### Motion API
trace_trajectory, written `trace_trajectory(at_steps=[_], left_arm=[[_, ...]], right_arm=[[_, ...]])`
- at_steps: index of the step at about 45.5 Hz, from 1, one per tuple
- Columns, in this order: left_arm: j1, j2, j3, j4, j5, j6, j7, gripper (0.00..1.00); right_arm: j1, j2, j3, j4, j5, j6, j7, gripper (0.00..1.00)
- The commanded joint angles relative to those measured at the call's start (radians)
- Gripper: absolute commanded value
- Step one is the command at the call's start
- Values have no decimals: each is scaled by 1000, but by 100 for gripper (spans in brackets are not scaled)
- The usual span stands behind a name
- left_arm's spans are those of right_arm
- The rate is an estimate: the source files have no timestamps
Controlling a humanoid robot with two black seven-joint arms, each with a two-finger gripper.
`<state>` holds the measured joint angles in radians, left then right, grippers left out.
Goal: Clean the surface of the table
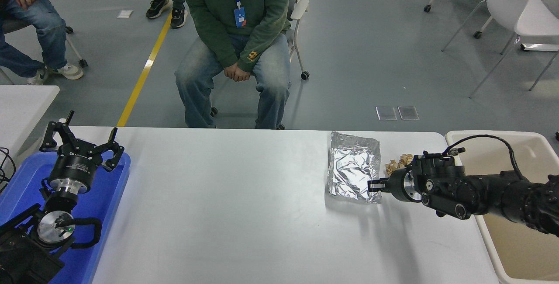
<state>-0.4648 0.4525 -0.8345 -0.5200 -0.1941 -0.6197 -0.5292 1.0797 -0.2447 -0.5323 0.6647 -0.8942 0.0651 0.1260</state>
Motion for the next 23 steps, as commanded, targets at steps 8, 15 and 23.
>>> trace_trajectory(at_steps=[8,15,23], left_arm=[[0,0,0,0,-1,0,0,100],[2,0,0,0,-1,0,0,100],[2,0,0,0,1,0,0,100]], right_arm=[[9,-10,15,0,18,18,11,0],[9,-28,26,10,40,15,12,0],[5,-54,48,21,73,12,14,0]])
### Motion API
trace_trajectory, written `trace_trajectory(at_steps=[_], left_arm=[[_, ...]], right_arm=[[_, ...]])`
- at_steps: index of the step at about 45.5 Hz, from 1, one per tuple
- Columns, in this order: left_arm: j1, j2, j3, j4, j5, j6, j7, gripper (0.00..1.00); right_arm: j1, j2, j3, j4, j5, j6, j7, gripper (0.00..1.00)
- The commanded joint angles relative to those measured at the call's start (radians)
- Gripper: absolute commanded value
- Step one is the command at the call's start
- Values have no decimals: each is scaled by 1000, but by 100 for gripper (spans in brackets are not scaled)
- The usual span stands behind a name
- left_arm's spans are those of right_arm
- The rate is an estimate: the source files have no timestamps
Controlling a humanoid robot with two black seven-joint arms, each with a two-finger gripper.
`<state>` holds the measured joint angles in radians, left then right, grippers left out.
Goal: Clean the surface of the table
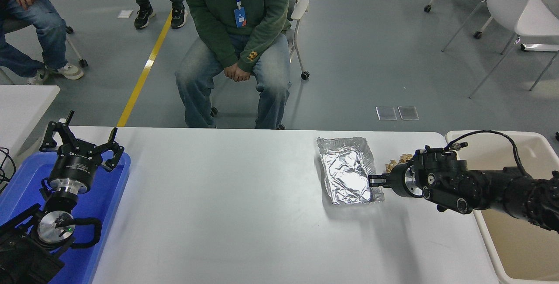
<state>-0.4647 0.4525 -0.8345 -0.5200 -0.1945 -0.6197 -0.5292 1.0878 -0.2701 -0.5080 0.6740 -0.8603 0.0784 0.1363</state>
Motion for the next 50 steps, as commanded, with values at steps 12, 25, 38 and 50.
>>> trace_trajectory(at_steps=[12,25,38,50], left_arm=[[1,0,0,0,0,0,0,100],[1,0,0,0,1,0,0,100],[1,0,0,0,0,0,0,100],[1,0,0,0,1,0,0,100]], right_arm=[[-2,-173,184,139,64,3,14,0],[7,-369,305,300,64,12,14,0],[17,-538,465,354,64,113,14,0],[23,-629,559,360,64,201,14,0]])
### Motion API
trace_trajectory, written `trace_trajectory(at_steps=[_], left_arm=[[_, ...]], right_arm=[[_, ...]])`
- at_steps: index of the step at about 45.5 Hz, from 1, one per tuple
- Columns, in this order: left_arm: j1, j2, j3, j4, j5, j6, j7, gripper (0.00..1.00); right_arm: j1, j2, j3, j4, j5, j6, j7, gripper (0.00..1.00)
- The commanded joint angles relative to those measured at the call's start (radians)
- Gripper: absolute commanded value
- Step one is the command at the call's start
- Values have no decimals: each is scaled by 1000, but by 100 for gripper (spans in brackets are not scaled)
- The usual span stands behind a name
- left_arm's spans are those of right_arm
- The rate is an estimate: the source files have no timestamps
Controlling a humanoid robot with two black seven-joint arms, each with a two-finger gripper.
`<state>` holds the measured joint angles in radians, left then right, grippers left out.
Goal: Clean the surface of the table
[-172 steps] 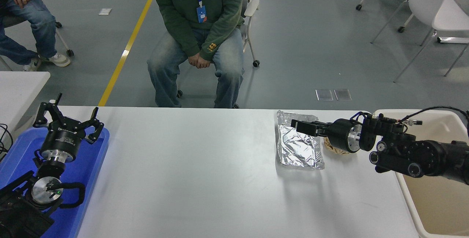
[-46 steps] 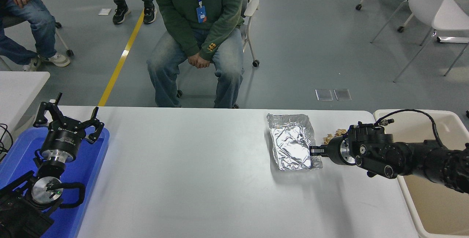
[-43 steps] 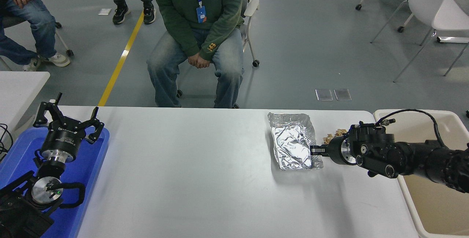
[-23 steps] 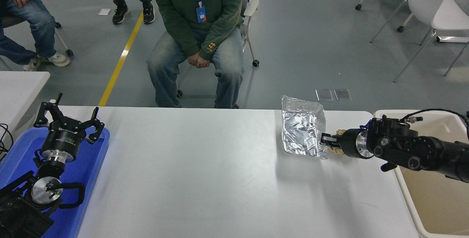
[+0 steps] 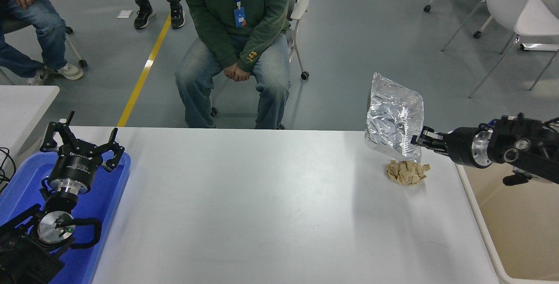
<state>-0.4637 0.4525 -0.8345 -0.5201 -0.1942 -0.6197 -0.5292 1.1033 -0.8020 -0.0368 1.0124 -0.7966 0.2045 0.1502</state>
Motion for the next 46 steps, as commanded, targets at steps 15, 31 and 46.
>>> trace_trajectory(at_steps=[15,31,46], left_arm=[[0,0,0,0,-1,0,0,100],[0,0,0,0,-1,0,0,100],[0,0,0,0,-1,0,0,100]], right_arm=[[32,-206,112,92,16,121,0,0],[44,-243,126,130,17,122,-1,0],[41,-243,124,110,16,119,-3,0]])
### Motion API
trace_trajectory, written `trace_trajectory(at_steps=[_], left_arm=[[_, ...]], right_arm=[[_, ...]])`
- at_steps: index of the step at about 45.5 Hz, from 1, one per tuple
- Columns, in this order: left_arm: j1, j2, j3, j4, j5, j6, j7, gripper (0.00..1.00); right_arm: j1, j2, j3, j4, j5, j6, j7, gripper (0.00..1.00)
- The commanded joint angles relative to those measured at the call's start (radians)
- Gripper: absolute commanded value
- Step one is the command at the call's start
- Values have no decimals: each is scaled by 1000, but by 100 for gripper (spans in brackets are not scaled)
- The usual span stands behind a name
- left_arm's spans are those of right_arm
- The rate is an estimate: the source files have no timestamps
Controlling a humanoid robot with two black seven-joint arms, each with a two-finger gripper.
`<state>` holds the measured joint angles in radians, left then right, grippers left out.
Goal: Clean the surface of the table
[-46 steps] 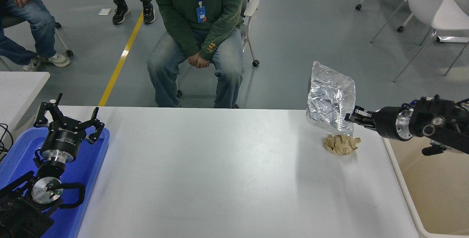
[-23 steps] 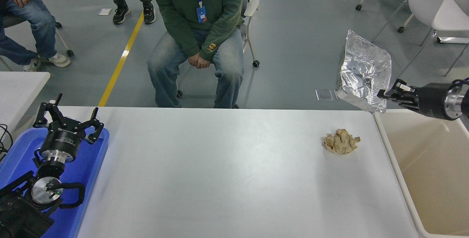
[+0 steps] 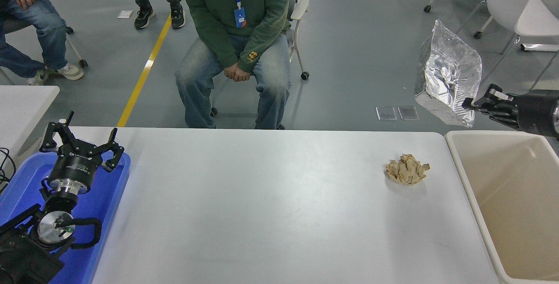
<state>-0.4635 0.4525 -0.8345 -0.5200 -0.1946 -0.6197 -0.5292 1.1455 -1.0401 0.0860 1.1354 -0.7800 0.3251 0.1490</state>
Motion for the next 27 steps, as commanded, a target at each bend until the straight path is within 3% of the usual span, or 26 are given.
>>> trace_trajectory(at_steps=[1,27], left_arm=[[0,0,0,0,1,0,0,100],[-1,0,0,0,0,0,0,100]], right_arm=[[-3,-5,0,-17,-1,-3,-3,0],[-127,175,-2,-664,48,-21,0,0]])
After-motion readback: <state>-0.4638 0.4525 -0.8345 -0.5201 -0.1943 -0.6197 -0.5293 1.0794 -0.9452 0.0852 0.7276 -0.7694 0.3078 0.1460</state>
